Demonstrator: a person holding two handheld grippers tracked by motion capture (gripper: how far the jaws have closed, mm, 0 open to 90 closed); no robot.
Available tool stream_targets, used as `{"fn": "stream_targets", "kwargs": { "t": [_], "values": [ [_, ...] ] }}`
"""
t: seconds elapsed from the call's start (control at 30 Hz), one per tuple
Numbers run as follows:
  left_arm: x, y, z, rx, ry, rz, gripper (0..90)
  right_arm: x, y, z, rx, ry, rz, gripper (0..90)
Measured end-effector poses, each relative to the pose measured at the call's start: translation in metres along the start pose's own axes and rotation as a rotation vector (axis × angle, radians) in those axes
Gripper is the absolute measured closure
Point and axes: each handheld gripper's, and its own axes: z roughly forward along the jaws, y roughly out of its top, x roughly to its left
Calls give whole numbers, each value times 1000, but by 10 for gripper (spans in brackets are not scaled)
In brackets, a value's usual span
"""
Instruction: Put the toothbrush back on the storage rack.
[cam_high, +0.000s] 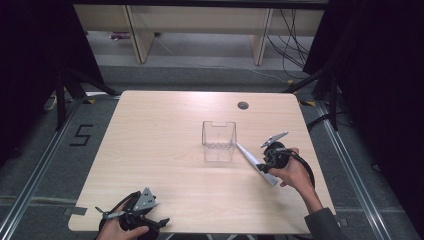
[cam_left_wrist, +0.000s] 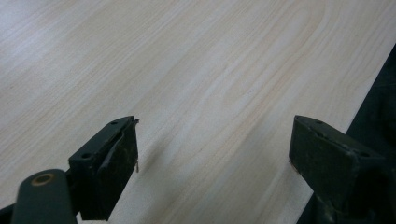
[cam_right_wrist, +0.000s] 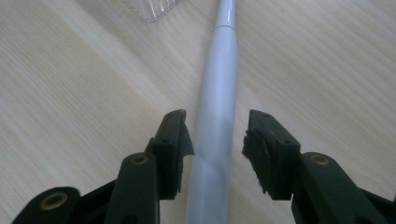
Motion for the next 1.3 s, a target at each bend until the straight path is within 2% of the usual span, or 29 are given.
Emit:
{"fn": "stream_targets", "kwargs": {
  "t": [0.03, 0.2, 0.23, 0.3, 0.33, 0.37, 0.47, 0.5, 0.63, 0.97, 1.07, 1.13, 1.17, 1.3],
  "values": [
    [0, 0, 0, 0, -2, 0, 150, 0, 7, 5, 36, 17, 5, 564],
    [0, 0, 0, 0, -1, 2, 150, -3, 19, 13, 84, 15, -4, 566],
    [0, 0, 0, -1, -1, 2, 150, -2, 25, 16, 121, 30, 1, 566],
    [0, 0, 0, -2, -1, 0, 150, -2, 27, 17, 127, 38, 0, 565],
    [0, 0, 0, -2, -1, 0, 150, -1, 30, 19, 152, 42, -10, 562],
    [0, 0, 0, -2, -1, 3, 150, -4, 34, 23, 135, 20, -68, 563],
    [0, 0, -1, -2, -2, 6, 150, -4, 39, 28, 163, 33, -66, 566],
    [0, 0, -1, -2, -2, 4, 150, -5, 41, 29, 165, 31, -83, 567],
    [0, 0, 0, -2, -2, 6, 150, -6, 45, 35, 198, 30, -79, 567],
    [1, 0, -1, -3, -3, 7, 150, -10, 48, 46, 233, 42, -79, 581],
    [1, 0, -1, -3, -1, 5, 150, -11, 48, 49, 250, 36, -99, 598],
    [1, 0, 0, -2, -1, 4, 150, -10, 49, 50, 264, 43, -93, 612],
    [0, 0, 0, -1, -2, 5, 150, -12, 50, 50, 264, 43, -109, 623],
    [1, 0, -1, -3, -3, 6, 150, -9, 55, 52, 314, 41, -100, 629]
  ]
}}
